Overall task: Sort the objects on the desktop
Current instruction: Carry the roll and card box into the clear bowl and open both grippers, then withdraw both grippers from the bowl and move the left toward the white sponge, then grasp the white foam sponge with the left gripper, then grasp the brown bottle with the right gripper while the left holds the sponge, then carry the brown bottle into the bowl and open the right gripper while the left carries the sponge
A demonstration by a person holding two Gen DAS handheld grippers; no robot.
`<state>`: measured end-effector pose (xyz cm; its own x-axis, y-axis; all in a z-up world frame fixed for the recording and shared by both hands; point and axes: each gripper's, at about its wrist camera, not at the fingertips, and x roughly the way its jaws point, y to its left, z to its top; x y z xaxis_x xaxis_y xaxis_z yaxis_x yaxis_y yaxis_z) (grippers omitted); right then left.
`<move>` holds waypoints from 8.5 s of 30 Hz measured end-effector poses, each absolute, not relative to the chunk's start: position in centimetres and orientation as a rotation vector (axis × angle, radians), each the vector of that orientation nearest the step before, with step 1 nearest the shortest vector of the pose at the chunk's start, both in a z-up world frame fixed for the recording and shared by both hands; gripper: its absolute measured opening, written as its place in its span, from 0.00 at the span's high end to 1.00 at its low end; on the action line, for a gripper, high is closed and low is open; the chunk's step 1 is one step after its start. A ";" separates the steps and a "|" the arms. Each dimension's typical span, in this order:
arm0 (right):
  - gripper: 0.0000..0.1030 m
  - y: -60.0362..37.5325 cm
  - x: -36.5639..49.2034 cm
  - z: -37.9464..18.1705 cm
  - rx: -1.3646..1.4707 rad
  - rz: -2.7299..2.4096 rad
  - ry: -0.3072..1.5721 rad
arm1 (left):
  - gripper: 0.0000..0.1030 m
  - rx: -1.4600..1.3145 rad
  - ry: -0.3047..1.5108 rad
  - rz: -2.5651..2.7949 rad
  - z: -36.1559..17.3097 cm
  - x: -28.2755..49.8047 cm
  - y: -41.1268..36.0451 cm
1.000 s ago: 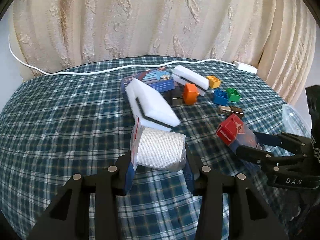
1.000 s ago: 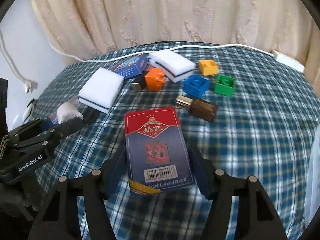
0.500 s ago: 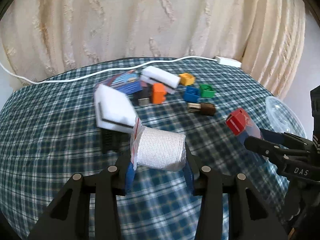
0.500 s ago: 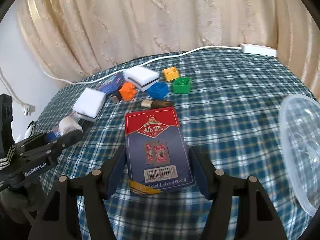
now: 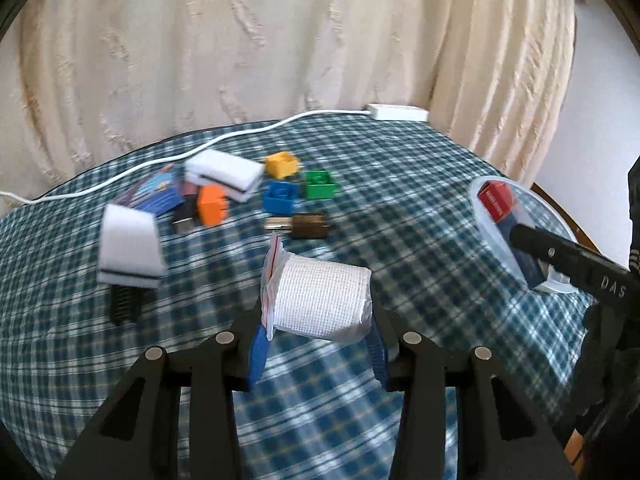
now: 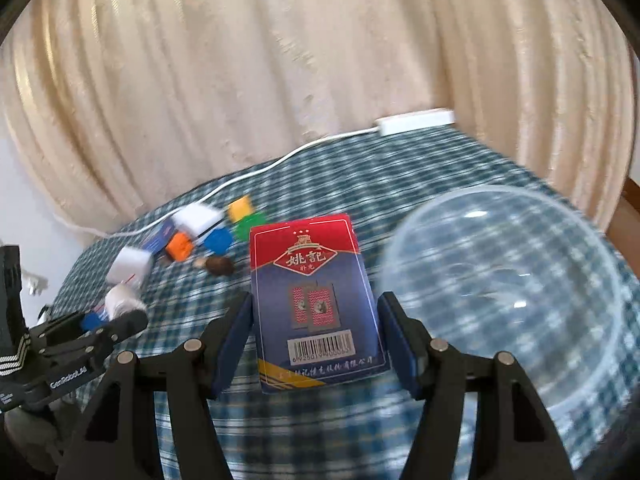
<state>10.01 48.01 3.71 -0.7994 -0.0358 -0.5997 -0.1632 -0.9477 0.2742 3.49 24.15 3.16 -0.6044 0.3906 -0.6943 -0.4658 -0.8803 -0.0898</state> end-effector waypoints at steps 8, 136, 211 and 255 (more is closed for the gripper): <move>0.34 55.1 12.8 3.5 -0.865 2.727 0.547 | 0.57 -1.016 0.169 2.368 3.6 4.2 29.6; 0.23 38.0 3.1 2.2 -1.207 2.936 0.388 | 0.56 -1.141 -0.324 2.726 0.8 -6.6 10.9; 0.37 45.2 6.6 4.7 -0.996 2.760 0.401 | 0.56 -1.049 -0.154 2.619 2.4 -3.7 16.5; 0.37 55.4 13.3 0.1 -1.178 2.661 0.415 | 0.56 -0.994 -0.049 2.312 4.5 1.9 30.4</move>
<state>13.32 55.39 0.09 -0.6617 0.0703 -0.7465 -0.2942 -0.9401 0.1722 1.89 30.42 4.53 -0.5286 0.5508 -0.6459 -0.5232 -0.8106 -0.2631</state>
